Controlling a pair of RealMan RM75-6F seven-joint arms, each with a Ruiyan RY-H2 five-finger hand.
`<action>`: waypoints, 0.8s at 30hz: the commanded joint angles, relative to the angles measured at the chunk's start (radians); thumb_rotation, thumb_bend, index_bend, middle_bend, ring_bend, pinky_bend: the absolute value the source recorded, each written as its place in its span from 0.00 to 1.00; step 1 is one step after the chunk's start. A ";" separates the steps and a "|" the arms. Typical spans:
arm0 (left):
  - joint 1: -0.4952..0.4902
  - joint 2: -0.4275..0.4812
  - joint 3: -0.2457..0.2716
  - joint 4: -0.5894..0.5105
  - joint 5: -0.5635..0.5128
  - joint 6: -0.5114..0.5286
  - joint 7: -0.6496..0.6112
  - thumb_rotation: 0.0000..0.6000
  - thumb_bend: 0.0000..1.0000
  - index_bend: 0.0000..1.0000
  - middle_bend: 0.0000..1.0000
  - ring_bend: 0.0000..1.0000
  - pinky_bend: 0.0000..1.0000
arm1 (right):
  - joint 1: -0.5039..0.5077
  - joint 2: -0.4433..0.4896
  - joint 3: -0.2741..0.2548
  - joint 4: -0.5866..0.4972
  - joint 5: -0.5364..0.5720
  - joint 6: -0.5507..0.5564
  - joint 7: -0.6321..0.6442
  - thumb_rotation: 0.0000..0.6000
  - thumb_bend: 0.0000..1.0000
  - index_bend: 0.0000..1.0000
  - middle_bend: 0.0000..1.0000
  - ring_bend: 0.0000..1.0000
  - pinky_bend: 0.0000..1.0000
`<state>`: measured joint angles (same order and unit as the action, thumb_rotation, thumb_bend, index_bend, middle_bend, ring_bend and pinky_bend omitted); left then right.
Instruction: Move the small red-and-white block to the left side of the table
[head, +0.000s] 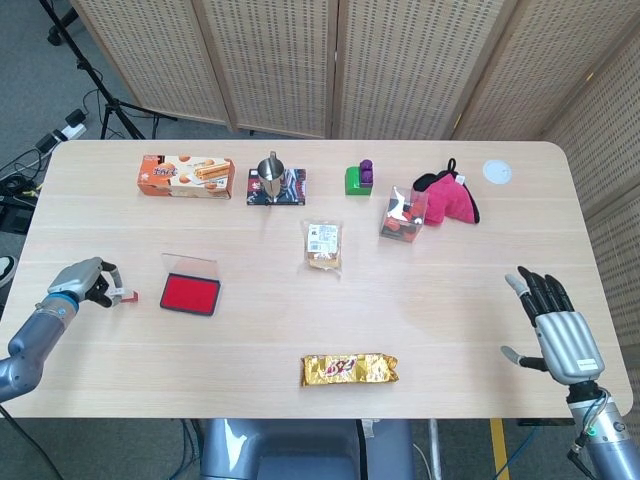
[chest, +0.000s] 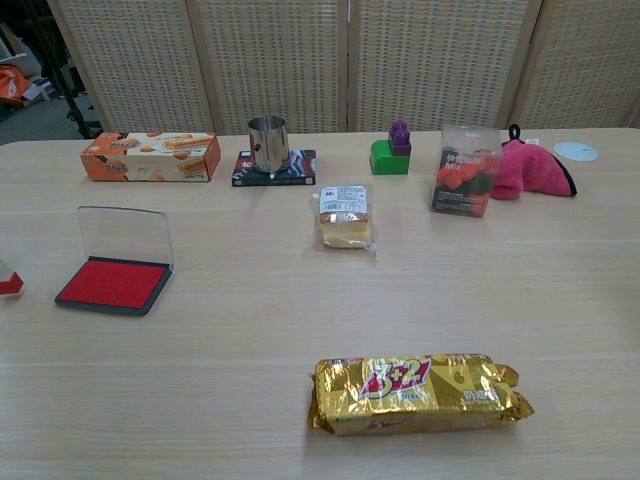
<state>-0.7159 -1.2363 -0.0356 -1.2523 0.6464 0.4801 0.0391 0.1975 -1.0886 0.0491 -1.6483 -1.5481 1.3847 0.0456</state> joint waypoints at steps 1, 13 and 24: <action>-0.004 -0.008 0.006 0.006 -0.003 0.001 0.001 1.00 0.39 0.65 1.00 1.00 1.00 | 0.000 0.002 0.001 0.000 0.002 -0.001 0.005 1.00 0.00 0.00 0.00 0.00 0.00; -0.025 -0.028 0.038 0.017 -0.037 0.010 0.024 1.00 0.39 0.55 1.00 1.00 1.00 | 0.000 0.006 0.005 0.001 0.002 0.003 0.020 1.00 0.00 0.00 0.00 0.00 0.00; -0.041 -0.037 0.054 0.016 -0.065 0.018 0.036 1.00 0.38 0.47 1.00 1.00 1.00 | -0.001 0.007 0.006 0.000 0.002 0.005 0.032 1.00 0.00 0.00 0.00 0.00 0.00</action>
<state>-0.7569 -1.2743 0.0189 -1.2354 0.5805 0.4971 0.0755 0.1961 -1.0814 0.0547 -1.6479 -1.5461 1.3896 0.0780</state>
